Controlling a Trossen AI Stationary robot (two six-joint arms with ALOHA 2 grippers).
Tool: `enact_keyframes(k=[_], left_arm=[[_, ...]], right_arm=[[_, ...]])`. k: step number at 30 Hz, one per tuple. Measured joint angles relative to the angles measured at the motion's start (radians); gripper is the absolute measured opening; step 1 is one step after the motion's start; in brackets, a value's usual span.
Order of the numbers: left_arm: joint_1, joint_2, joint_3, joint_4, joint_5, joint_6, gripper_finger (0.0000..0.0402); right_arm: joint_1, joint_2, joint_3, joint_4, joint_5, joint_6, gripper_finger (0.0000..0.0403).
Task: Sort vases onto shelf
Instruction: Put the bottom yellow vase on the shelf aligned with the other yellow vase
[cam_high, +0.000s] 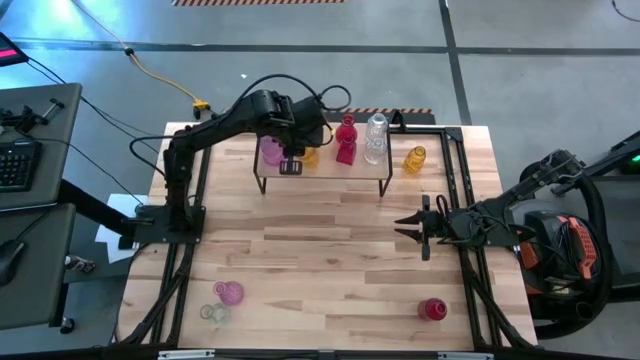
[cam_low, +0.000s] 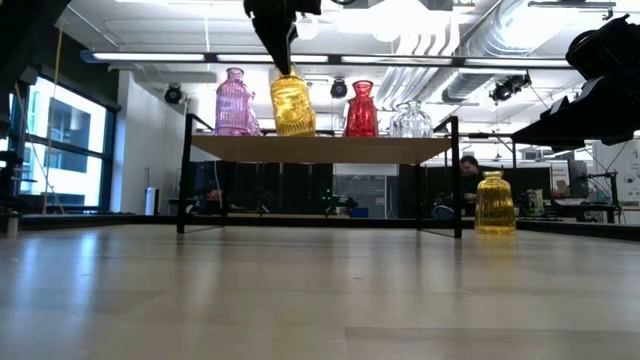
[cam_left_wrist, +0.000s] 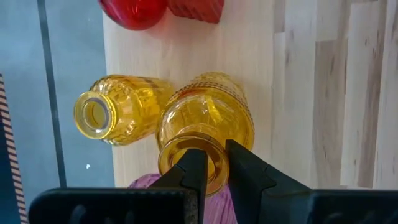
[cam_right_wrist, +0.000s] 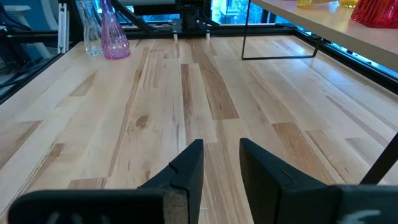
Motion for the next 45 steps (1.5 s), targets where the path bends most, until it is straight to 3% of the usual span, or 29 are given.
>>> enact_keyframes(k=[20,45], left_arm=[[0.012,0.000,0.000,0.045,-0.008,0.016,0.0087],[0.030,0.000,0.000,0.095,-0.031,0.028,0.0088]], right_arm=[[0.000,0.000,0.000,0.000,0.000,0.000,0.0087],[0.000,0.000,0.000,0.000,0.000,0.000,0.0087]])
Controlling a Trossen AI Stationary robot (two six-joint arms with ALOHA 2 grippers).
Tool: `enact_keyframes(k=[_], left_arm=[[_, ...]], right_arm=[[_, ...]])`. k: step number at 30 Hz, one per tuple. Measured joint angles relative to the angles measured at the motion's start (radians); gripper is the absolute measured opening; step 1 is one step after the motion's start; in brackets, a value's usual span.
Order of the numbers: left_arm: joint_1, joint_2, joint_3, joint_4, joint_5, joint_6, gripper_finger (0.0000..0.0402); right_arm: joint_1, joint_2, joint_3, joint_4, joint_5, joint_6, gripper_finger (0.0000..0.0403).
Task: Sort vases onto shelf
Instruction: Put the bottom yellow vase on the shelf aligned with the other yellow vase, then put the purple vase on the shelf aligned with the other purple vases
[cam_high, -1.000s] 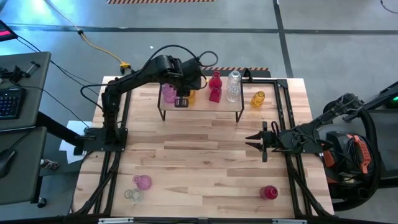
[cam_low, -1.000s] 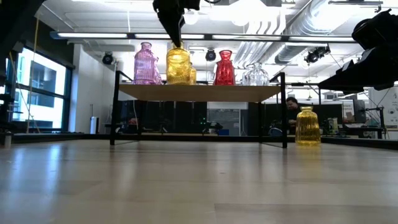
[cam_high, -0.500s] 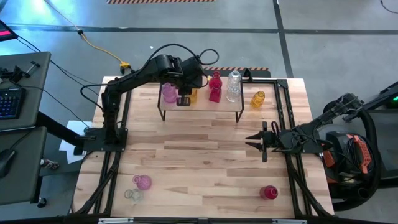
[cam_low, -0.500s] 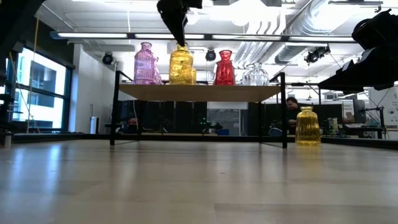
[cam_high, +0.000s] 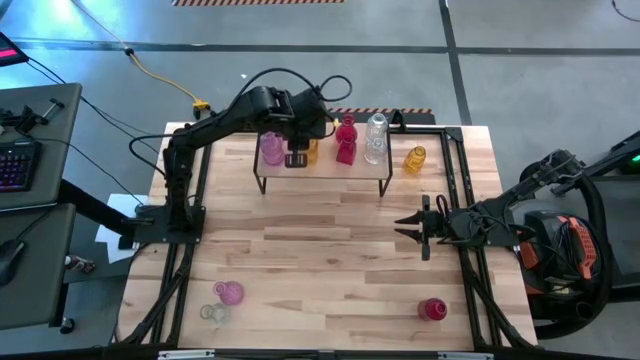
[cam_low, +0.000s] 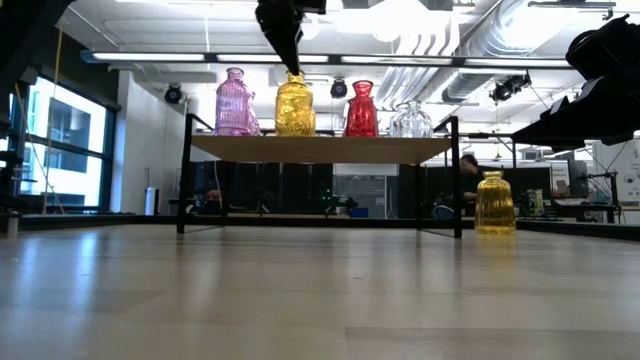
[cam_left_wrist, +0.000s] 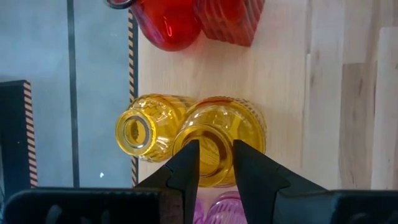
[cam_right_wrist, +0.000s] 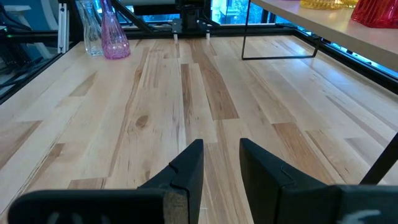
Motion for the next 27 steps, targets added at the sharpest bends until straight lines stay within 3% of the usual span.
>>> enact_keyframes(k=[27], left_arm=[[-0.021,-0.001,0.000,-0.020,-0.030,-0.047,0.0127]], right_arm=[[0.000,0.000,0.000,0.000,0.000,0.000,0.0087]])
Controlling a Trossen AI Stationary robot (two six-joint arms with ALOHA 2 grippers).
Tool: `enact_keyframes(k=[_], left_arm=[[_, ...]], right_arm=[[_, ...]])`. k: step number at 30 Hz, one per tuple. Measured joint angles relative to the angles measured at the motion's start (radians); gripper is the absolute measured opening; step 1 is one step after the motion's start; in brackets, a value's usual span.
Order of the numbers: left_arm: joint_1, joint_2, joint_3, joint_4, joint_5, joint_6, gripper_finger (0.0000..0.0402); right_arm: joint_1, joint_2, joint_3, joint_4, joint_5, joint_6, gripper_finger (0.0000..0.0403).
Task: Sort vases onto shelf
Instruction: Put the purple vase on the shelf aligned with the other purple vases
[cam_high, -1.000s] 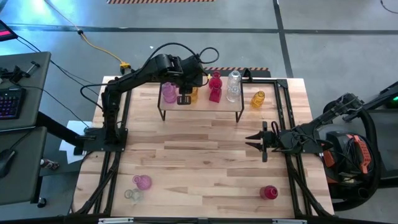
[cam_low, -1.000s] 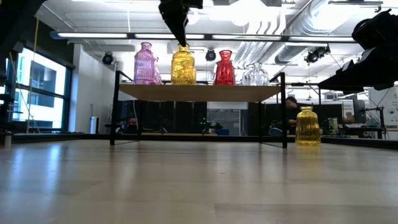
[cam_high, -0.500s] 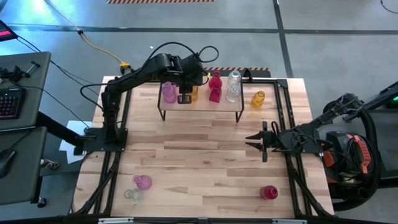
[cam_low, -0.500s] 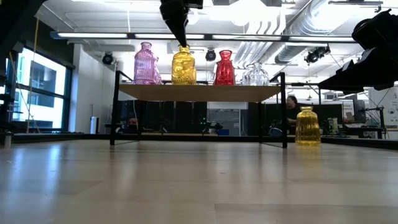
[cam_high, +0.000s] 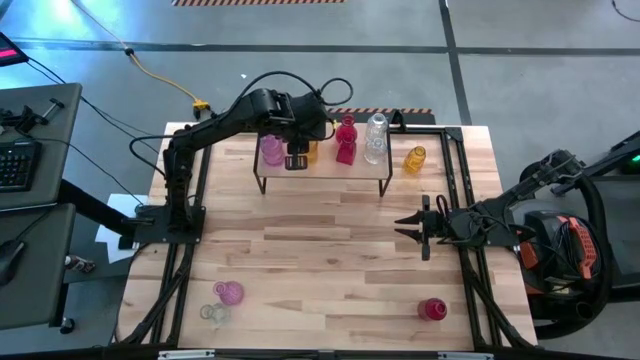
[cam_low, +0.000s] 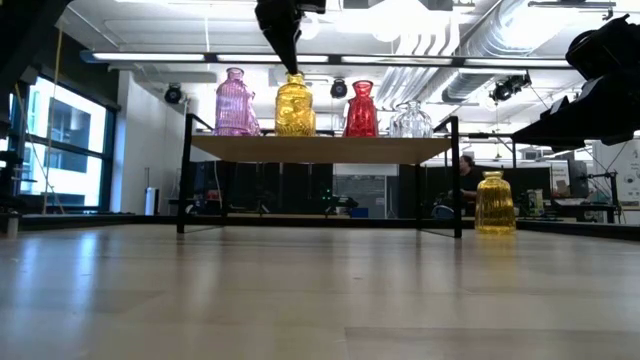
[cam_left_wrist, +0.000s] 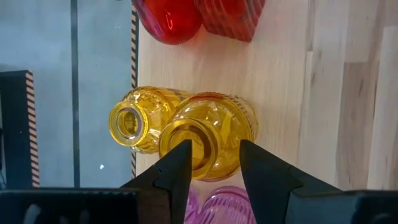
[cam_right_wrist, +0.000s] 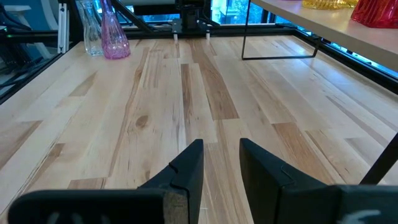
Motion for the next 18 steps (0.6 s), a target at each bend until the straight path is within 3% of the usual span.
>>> enact_keyframes(k=[18], left_arm=[[0.003,0.000,0.000,0.055,0.002,0.033,0.0127]], right_arm=[[0.000,0.000,0.000,0.000,0.000,0.000,0.0087]])
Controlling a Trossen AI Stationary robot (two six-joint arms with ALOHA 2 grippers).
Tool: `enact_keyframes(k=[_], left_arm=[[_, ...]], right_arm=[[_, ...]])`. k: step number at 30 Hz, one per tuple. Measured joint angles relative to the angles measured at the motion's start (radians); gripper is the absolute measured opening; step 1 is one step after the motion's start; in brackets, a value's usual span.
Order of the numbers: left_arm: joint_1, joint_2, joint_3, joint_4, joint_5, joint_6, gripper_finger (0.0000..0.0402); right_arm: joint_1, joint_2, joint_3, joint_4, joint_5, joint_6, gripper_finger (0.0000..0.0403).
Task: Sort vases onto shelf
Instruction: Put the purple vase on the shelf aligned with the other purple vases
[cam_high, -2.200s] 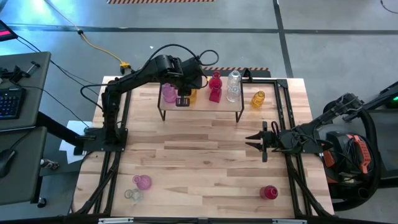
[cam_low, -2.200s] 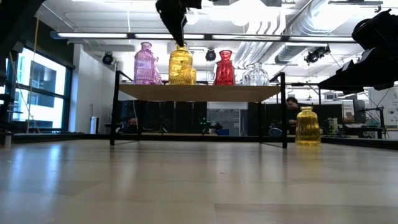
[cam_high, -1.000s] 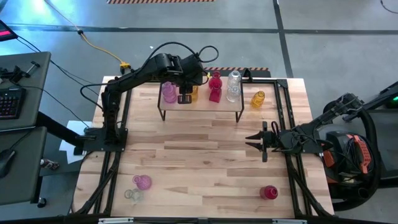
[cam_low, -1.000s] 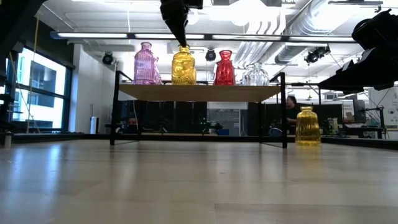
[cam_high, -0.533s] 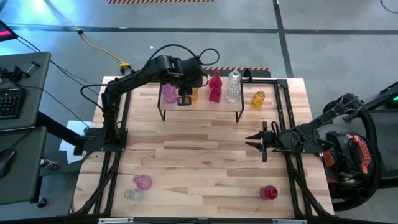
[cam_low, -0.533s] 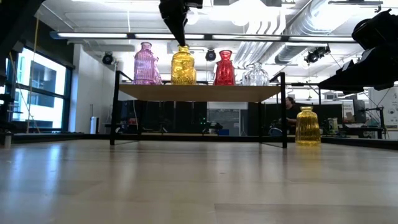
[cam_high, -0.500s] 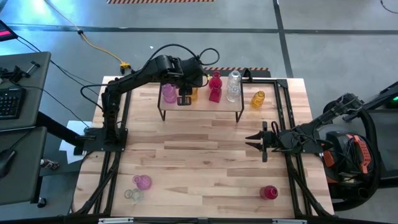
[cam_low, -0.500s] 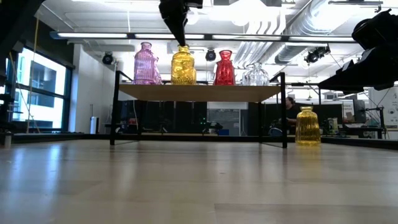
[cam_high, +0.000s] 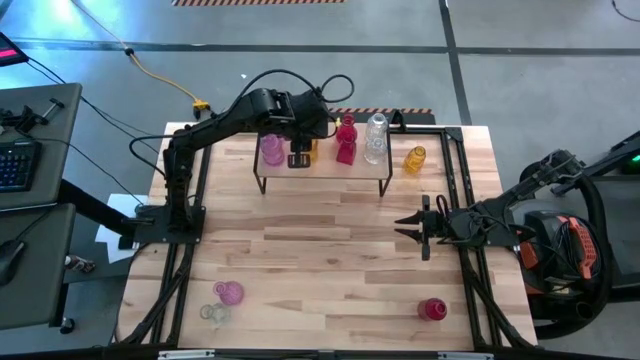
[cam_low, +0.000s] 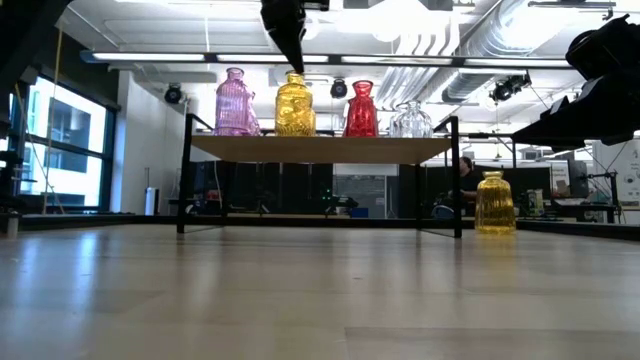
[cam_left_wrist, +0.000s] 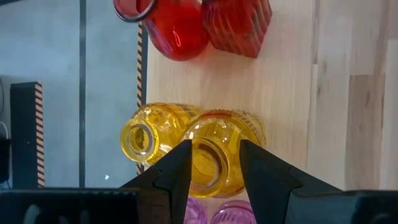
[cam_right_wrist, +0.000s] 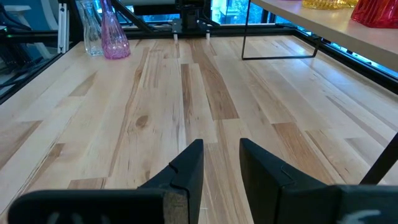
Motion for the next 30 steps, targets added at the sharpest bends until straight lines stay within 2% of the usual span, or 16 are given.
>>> enact_keyframes(k=[7,15,24,30], left_arm=[[0.000,0.000,0.000,-0.003,-0.005,-0.013,0.0127],[-0.022,-0.036,0.000,-0.012,-0.075,-0.028,0.0127],[-0.103,-0.084,-0.001,-0.186,-0.135,-0.198,0.0127],[-0.161,-0.165,-0.073,-0.176,-0.135,-0.285,0.0127]], right_arm=[[0.000,0.000,0.000,0.000,0.000,0.000,0.0087],[0.000,0.000,0.000,0.000,0.000,0.000,0.0087],[0.000,0.000,0.000,0.000,0.000,0.000,0.0087],[0.000,0.000,0.000,0.000,0.000,0.000,0.0087]])
